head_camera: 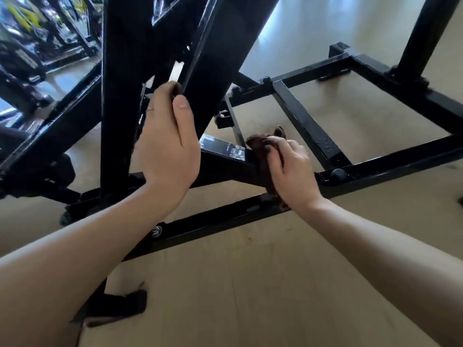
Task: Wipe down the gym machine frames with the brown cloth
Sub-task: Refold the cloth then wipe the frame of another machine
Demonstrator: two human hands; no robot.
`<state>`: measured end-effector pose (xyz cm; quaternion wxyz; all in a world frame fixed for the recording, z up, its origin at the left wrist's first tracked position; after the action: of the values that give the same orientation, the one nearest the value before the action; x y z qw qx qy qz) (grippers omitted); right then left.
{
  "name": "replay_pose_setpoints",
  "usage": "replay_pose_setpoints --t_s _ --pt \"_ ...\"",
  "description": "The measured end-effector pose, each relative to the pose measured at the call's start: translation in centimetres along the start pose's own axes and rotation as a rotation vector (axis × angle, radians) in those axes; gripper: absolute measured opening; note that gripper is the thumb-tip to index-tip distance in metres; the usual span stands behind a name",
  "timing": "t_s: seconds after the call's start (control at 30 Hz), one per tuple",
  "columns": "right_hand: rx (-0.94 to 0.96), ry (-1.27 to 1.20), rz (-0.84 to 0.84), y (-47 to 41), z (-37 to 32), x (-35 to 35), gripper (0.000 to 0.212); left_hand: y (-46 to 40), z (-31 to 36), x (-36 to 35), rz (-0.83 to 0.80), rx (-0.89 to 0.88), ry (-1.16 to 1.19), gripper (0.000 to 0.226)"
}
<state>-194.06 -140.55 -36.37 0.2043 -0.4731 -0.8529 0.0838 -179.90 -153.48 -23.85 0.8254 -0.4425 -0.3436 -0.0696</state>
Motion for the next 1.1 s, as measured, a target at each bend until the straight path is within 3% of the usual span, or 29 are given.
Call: replay_pose_setpoints --t_s 0.1,0.17,0.43,0.63,0.9,1.0,1.07,1.1 --pt "-0.319 0.099 -0.005 -0.2 2.9 2.3 0.034 -0.1 0.4 0.2 -0.004 0.006 0.014 0.054" --pt "-0.385 0.103 0.01 -0.7 2.0 1.6 0.035 -0.2 0.4 0.4 -0.011 -0.002 0.035 0.056" --pt "-0.267 -0.16 -0.063 -2.3 -7.0 -2.9 0.026 -0.7 -0.2 0.8 -0.119 -0.01 0.142 0.061" --pt "-0.228 -0.283 -0.045 -1.2 -8.1 -3.8 0.028 -0.6 -0.4 1.0 -0.144 -0.03 0.193 0.058" --pt "0.011 -0.049 -0.04 -0.7 -5.0 -3.5 0.029 -1.1 -1.5 0.4 -0.078 -0.113 0.222 0.041" --pt "0.034 0.011 -0.055 -1.1 -2.6 -2.3 0.03 -0.7 -2.4 0.8 -0.114 -0.119 0.058 0.049" --pt "0.0 0.081 -0.06 -1.3 -0.2 -0.9 0.03 0.8 -2.5 1.9 -0.042 -0.154 -0.186 0.063" --pt "-0.024 0.115 -0.065 -1.4 1.1 -0.1 0.03 1.9 -1.4 2.5 0.02 -0.256 -0.227 0.059"
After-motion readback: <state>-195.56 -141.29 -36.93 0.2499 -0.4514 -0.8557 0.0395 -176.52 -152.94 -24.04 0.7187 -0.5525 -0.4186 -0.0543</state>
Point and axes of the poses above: each hand's wrist, its own y-axis away from the middle knuckle, its own x-axis out of the back of the hand, z = x × y, the point moved 2 cm from there along -y, towards the middle knuckle, and after that the axes turned 12 degrees about -y, right-handed, at the moved point
